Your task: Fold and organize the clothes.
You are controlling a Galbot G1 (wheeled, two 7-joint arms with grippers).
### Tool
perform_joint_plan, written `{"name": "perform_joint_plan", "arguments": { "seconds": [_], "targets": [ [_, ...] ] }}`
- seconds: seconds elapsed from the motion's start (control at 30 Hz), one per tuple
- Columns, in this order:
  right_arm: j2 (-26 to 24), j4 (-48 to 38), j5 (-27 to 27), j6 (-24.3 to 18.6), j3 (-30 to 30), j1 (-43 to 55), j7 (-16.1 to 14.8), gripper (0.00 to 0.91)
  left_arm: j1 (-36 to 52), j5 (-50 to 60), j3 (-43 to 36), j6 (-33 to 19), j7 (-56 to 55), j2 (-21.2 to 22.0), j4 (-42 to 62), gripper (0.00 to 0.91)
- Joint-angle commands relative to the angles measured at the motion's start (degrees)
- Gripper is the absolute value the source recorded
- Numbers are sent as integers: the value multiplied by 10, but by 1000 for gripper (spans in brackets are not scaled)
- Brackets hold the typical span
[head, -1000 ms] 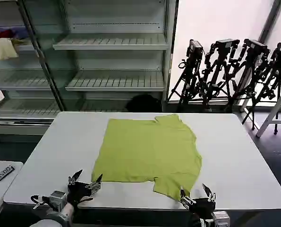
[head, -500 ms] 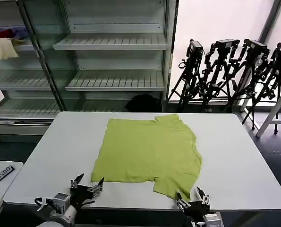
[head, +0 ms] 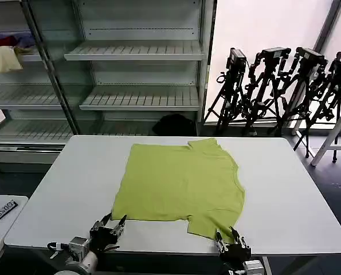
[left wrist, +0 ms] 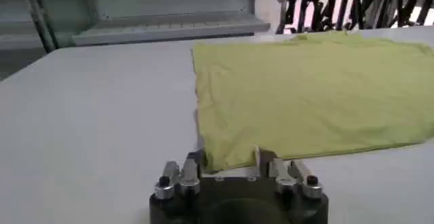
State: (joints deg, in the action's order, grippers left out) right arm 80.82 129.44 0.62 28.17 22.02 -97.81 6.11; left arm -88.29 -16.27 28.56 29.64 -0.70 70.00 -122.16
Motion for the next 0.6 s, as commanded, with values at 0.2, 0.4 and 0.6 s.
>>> {"name": "perform_joint_plan", "arguments": {
  "seconds": [0.2, 0.4, 0.6],
  "targets": [
    [3, 2, 5, -33, -3, -3, 1, 0, 2, 3, -4, -18, 3, 2, 7, 0],
    [7, 12, 18, -58, 3, 1, 3, 0, 3, 3, -7, -49, 6, 2, 6, 0],
    [12, 20, 23, -64, 30, 15, -9, 0, 14, -13, -2, -53, 8, 8, 3, 0]
  ]
}}
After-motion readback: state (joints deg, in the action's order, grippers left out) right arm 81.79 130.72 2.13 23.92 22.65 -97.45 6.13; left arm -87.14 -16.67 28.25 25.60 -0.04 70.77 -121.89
